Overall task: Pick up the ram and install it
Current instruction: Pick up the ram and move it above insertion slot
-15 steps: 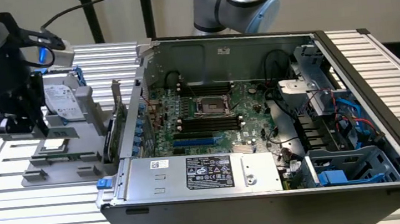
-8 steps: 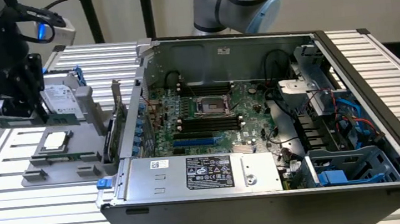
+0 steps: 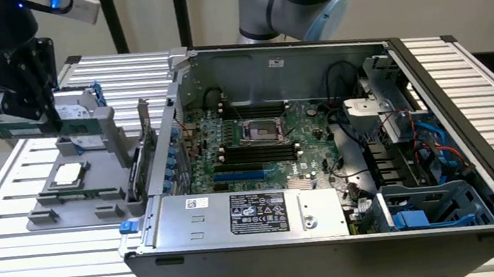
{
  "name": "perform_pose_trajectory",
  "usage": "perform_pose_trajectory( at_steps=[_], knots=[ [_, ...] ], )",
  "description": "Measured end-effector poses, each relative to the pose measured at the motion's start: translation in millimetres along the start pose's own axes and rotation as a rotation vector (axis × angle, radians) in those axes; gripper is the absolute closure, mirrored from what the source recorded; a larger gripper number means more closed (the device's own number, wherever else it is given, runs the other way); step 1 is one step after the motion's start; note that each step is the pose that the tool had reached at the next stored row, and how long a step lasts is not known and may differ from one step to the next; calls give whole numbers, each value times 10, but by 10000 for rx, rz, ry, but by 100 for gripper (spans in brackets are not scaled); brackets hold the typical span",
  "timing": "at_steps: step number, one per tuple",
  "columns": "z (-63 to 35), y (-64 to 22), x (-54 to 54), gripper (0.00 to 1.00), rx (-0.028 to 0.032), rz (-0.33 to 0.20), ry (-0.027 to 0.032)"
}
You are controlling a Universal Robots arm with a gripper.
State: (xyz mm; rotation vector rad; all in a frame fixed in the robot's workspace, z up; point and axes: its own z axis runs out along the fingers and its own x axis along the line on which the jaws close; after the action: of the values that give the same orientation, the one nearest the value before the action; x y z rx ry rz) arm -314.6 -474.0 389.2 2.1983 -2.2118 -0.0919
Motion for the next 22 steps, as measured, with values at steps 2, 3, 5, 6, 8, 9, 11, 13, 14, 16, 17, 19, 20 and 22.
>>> perform_pose_trajectory(
  at_steps=[2, 3, 5, 6, 8, 9, 11, 13, 14, 16, 17, 19, 20, 22],
  knots=[
    [-54, -65, -10, 87, 0, -1, -1],
    [-75, -98, -15, 87, 0, 0, -2],
    [-109, -165, -24, 87, 0, 0, -5],
    [-124, -201, -29, 87, 0, 0, -6],
    [-150, -277, -38, 87, -1, 0, -7],
    [-158, -315, -43, 87, 0, -1, -9],
    [-166, -398, -53, 87, 0, -1, -10],
    [-173, -486, -63, 87, 0, -1, -10],
    [-175, -528, -69, 87, 0, 0, -11],
    [-179, -609, -81, 87, 0, -1, -12],
    [-181, -650, -88, 87, 0, -1, -12],
    [-186, -735, -101, 87, -1, -1, -13],
    [-188, -776, -107, 87, -1, -1, -14],
    [-192, -860, -120, 87, -1, -1, -16]
  ],
)
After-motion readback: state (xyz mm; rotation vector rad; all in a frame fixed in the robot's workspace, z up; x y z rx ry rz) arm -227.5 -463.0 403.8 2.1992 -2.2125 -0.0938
